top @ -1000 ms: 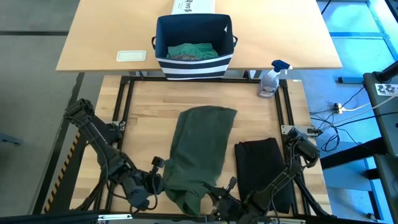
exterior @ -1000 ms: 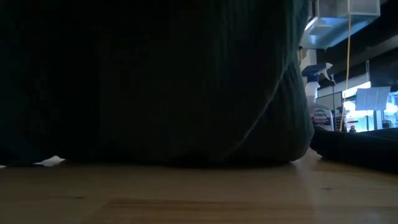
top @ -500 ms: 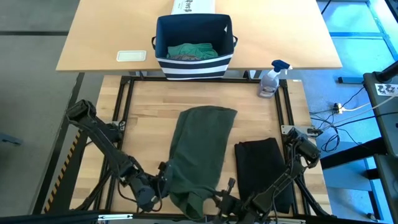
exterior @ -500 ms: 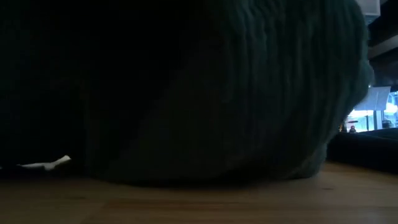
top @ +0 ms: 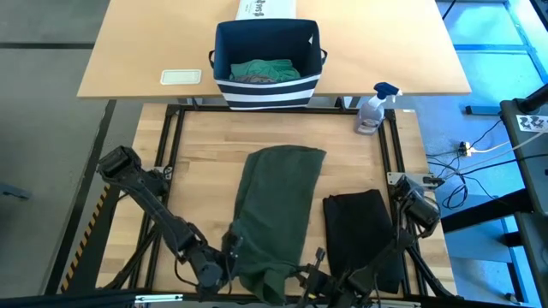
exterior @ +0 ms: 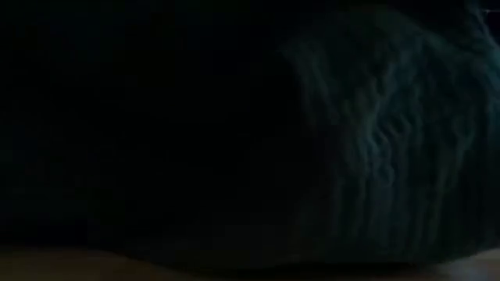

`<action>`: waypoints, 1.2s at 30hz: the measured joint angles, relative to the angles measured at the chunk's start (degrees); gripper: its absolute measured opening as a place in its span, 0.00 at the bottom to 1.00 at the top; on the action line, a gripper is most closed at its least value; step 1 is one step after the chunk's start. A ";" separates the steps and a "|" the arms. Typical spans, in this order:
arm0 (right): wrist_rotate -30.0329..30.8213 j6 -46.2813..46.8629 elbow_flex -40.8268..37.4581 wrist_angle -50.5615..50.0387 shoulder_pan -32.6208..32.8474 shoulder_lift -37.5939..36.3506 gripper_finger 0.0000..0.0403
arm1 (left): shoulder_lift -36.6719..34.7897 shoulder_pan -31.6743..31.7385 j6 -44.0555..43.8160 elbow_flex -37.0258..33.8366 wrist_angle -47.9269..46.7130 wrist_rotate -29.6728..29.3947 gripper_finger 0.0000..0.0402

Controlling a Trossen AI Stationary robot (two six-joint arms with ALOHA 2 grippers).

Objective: Fold Laundry from Bin
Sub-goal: Fold the green polo shirt

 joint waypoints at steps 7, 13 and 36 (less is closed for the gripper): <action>-0.96 11.73 -1.00 -9.77 -1.26 -0.71 0.00 | -1.51 5.52 7.43 -0.01 -0.72 2.41 0.00; 1.75 22.72 -6.26 -11.69 -1.51 -1.07 0.00 | -1.51 11.77 12.11 -0.03 -0.76 6.47 0.00; 5.12 20.89 -9.84 -13.20 -5.51 -6.71 0.00 | -22.05 18.45 15.35 -23.98 24.63 -4.08 0.00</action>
